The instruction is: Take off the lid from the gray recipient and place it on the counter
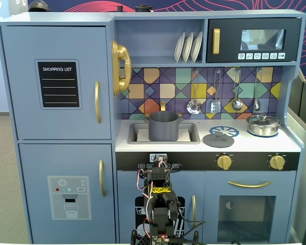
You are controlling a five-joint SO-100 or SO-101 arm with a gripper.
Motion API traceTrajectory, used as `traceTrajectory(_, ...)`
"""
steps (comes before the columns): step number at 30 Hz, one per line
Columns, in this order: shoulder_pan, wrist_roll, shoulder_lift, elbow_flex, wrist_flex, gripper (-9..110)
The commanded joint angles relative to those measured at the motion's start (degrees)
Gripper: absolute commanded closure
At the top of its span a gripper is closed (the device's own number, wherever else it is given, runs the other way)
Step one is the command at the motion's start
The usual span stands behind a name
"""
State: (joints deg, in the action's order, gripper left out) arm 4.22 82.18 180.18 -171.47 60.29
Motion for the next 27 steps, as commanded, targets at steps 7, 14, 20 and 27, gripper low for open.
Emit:
traceTrajectory(7,-0.1,-0.7,1.8,-0.4,21.5,100)
traceTrajectory(14,-0.8,5.1,1.8,-0.4,27.3,99)
traceTrajectory(20,-1.2,4.4,1.8,-0.4,27.3,99)
traceTrajectory(27,-1.3,4.5,1.8,-0.4,27.3,99)
